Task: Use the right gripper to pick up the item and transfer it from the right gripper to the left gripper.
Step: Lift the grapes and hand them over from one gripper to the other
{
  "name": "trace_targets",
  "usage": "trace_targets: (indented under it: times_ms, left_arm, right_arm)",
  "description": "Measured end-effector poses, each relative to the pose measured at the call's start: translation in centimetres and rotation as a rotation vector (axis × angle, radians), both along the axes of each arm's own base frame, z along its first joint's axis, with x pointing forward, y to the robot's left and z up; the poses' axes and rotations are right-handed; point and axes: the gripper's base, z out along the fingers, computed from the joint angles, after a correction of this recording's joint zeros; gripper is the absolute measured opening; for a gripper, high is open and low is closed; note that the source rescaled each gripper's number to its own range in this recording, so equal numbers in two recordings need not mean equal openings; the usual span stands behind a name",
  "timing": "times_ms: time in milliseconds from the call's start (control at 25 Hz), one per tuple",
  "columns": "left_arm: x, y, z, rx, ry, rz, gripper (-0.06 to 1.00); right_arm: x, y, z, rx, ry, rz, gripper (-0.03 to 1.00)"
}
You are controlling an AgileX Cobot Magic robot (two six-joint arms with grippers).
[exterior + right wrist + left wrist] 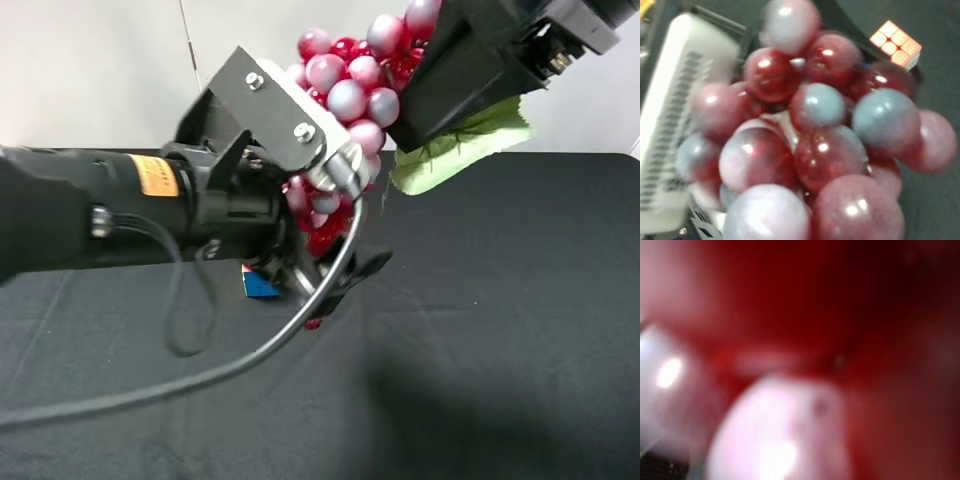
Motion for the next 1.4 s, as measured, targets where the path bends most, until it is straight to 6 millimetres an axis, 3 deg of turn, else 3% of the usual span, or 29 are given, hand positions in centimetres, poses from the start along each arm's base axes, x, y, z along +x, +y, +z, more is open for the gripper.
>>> trace_targets:
  times_ms: [120, 200, 280, 400, 720, 800, 880, 920, 1000, 1120, 1400]
  left_arm:
    - [0.7, -0.7, -0.8, -0.035, -0.018, 0.032, 0.96]
    - [0.9, -1.1, -1.1, -0.053, -0.043, 0.028, 0.83]
    - [1.0, -1.4, -1.3, -0.058, -0.060, 0.009, 0.57]
    - [0.9, -1.7, -1.4, -0.049, -0.095, -0.040, 0.04]
    - [0.6, -2.0, -1.2, -0.031, -0.164, -0.111, 0.03]
    - [0.6, -2.0, -1.2, -0.033, -0.165, -0.111, 0.03]
    - [0.6, -2.0, -1.2, -0.033, -0.165, -0.111, 0.03]
    - [0.6, -2.0, -1.2, -0.033, -0.165, -0.111, 0.03]
    - [0.6, -2.0, -1.2, -0.031, -0.168, -0.115, 0.03]
    - [0.6, -2.0, -1.3, -0.029, -0.167, -0.115, 0.03]
    - [0.8, -1.9, -1.3, -0.028, -0.168, -0.107, 0.02]
  right_arm:
    - [0.0, 0.0, 0.0, -0.004, -0.001, 0.000, 0.00]
    - [0.0, -0.1, 0.0, -0.007, 0.001, 0.001, 0.00]
    - [0.0, -0.1, -0.1, -0.015, 0.004, 0.003, 0.00]
    - [-0.1, -0.1, -0.1, -0.015, 0.005, 0.004, 0.00]
    - [-0.2, -0.1, 0.0, -0.007, 0.015, -0.004, 0.03]
    - [-0.1, -0.2, 0.0, -0.012, 0.017, -0.029, 0.27]
    - [0.2, -0.5, -0.1, -0.043, -0.003, -0.056, 0.71]
    - [0.4, -0.7, -0.2, -0.063, -0.020, -0.068, 0.82]
    - [0.6, -0.9, -0.3, -0.088, -0.041, -0.084, 0.93]
    - [0.9, -1.1, -0.3, -0.107, -0.063, -0.099, 0.99]
    - [1.2, -1.5, -0.4, -0.138, -0.087, -0.151, 1.00]
